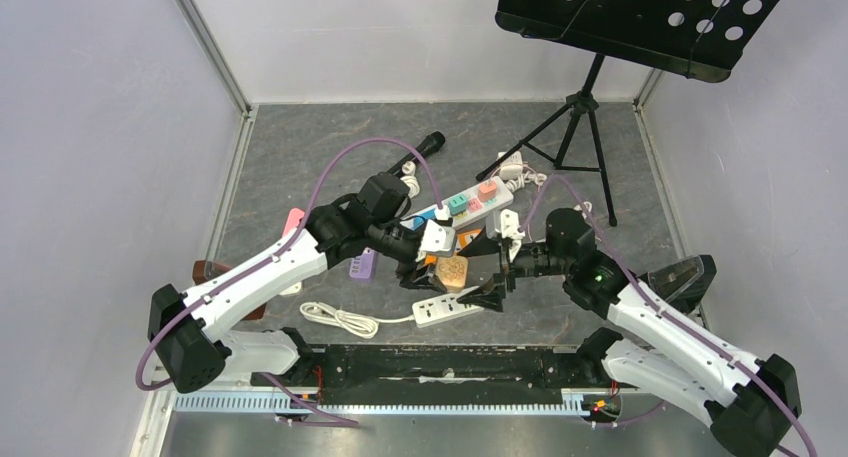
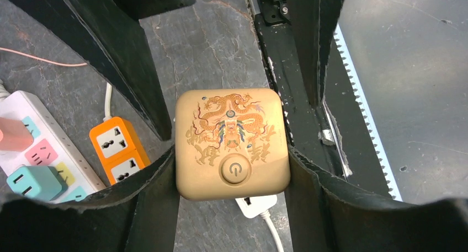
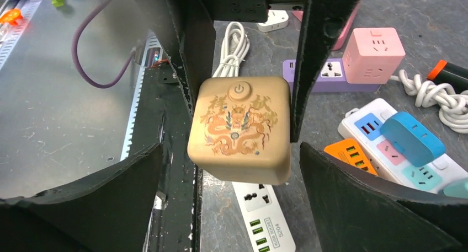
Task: Insert the plug
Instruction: Move the socket to the center of the board, then insert the plug into the socket.
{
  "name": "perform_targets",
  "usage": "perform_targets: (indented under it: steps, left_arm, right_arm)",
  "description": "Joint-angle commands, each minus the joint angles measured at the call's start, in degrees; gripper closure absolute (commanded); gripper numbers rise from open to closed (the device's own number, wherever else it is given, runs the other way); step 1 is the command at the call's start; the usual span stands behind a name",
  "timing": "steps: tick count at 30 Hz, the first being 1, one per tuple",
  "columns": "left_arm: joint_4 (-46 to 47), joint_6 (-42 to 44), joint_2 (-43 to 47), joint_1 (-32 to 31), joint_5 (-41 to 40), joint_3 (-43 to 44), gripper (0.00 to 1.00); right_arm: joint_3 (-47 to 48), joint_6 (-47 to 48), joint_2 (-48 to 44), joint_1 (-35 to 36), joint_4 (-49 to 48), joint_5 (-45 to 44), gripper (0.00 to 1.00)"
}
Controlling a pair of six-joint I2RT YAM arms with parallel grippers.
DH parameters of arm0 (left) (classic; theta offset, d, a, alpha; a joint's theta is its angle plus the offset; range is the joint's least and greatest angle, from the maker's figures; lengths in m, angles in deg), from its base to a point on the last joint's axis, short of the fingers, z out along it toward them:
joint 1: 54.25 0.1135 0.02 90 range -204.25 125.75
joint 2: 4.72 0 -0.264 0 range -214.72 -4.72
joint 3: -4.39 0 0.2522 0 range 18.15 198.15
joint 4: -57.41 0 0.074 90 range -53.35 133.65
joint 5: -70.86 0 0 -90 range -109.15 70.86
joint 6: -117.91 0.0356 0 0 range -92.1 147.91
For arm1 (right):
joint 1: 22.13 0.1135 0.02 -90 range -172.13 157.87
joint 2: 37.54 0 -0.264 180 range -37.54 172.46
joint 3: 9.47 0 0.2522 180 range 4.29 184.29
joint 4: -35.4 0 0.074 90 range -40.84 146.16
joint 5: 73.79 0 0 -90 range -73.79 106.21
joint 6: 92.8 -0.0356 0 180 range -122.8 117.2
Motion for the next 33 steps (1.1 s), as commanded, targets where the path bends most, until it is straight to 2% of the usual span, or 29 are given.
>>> perform_targets:
  steps: [1, 4, 11, 13, 14, 17, 18, 19, 26, 29, 33]
  left_arm:
    - [1.1, 0.4, 0.4, 0.2, 1.5, 2.7, 0.98]
    - [1.4, 0.1, 0.6, 0.2, 1.5, 2.5, 0.98]
    - [2.1, -1.7, 1.7, 0.2, 1.1, 1.8, 0.98]
    - [4.2, -3.5, 2.4, 0.2, 0.7, 1.1, 0.91]
    - [5.8, -4.8, 2.9, 0.2, 0.3, 0.6, 0.82]
    - [10.6, -9.1, 4.7, 0.2, -2.1, -1.1, 0.53]
    - [11.8, -9.7, 5.3, 0.2, -2.8, -1.7, 0.25]
    - [12.9, -10.6, 6.0, 0.2, -3.4, -2.4, 0.22]
    - [26.8, -20.0, 12.7, 0.2, -9.8, -9.3, 0.20]
    - [31.9, -24.0, 15.8, 0.2, -8.7, -12.2, 0.19]
    - [33.5, -26.5, 17.7, 0.2, -6.6, -12.9, 0.19]
  right_arm:
    - [3.5, 2.2, 1.7, 3.4, -2.6, -5.8, 0.07]
    - [4.1, 1.9, 2.7, 4.6, -2.9, -8.2, 0.20]
    - [5.3, 2.0, 3.1, 5.0, -1.4, -10.5, 0.81]
    - [5.7, 1.5, 3.4, 5.2, -1.1, -10.7, 0.94]
    - [5.8, 1.2, 3.4, 5.3, -1.3, -10.6, 0.98]
    - [6.1, -0.7, 3.3, 5.4, -2.4, -12.0, 1.00]
    - [6.2, -1.2, 3.0, 5.4, -2.7, -12.4, 1.00]
    - [6.3, -1.8, 2.6, 5.3, -3.2, -12.6, 1.00]
    - [7.0, -8.2, -1.9, 5.4, -7.2, -10.9, 1.00]
    - [7.7, -10.2, -4.2, 5.4, -8.9, -9.9, 1.00]
    - [9.0, -12.2, -5.7, 5.4, -9.9, -8.5, 1.00]
